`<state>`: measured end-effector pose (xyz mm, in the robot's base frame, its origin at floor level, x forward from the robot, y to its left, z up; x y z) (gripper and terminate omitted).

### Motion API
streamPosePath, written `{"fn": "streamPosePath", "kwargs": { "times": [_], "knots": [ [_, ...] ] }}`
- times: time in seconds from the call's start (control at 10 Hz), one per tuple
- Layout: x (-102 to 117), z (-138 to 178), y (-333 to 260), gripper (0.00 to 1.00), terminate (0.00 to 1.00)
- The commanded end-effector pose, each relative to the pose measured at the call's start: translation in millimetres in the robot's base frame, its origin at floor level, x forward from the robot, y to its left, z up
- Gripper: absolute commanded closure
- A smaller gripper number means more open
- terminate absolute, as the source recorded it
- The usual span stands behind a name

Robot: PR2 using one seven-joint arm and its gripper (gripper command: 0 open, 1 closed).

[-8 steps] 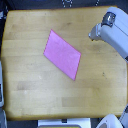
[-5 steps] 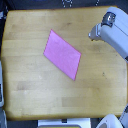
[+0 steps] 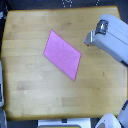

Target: Folding a cloth

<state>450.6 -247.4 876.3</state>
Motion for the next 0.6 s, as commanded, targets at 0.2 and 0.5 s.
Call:
{"fn": "streamPosePath", "kwargs": {
  "times": [0.2, 0.5],
  "knots": [
    [-45.9, -71.0, 87.1, 0.00, 0.00],
    [-56.9, -90.9, 102.9, 0.00, 0.00]
  ]
}}
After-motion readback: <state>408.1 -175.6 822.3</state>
